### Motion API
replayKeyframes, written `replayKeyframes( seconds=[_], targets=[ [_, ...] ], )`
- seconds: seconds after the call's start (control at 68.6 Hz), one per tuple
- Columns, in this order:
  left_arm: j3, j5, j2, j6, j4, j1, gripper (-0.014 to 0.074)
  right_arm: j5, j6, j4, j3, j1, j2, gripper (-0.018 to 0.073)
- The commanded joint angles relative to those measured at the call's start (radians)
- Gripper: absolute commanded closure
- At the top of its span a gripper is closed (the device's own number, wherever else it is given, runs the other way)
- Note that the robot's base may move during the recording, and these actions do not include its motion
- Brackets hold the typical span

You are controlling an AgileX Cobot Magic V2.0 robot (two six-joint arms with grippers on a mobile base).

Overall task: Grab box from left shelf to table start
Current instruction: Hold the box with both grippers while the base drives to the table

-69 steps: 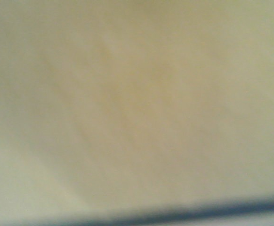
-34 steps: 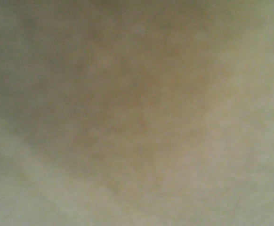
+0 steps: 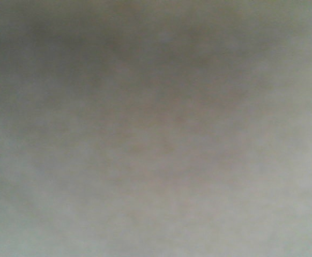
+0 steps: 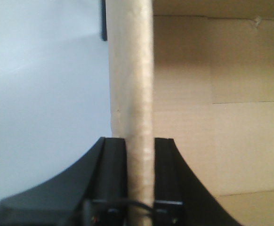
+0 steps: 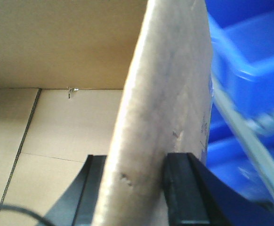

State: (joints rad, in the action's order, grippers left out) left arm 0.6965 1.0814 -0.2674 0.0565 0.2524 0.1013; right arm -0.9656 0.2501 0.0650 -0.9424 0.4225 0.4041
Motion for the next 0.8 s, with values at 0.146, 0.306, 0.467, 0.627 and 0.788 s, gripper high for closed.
replayKeyframes(
  seconds=[0.146, 0.306, 0.467, 0.627, 0.788],
  targets=[
    [0.031, -0.121, -0.008, -0.006, 0.003, 0.005, 0.0688, 0.169, 0.004, 0.047, -0.037, -0.005, 0.005, 0.0503],
    [0.031, -0.121, -0.008, -0.006, 0.003, 0.005, 0.0688, 0.169, 0.004, 0.047, -0.037, -0.005, 0.005, 0.0503],
    [0.031, -0.121, -0.008, -0.006, 0.003, 0.005, 0.0688, 0.169, 0.004, 0.047, -0.037, -0.005, 0.005, 0.0503],
    [0.031, -0.121, -0.008, -0.006, 0.003, 0.005, 0.0688, 0.169, 0.004, 0.047, -0.037, -0.005, 0.005, 0.0503],
    [0.031, -0.121, -0.008, -0.006, 0.003, 0.005, 0.0688, 0.168, 0.004, 0.048, -0.037, -0.005, 0.005, 0.0503]
  ],
)
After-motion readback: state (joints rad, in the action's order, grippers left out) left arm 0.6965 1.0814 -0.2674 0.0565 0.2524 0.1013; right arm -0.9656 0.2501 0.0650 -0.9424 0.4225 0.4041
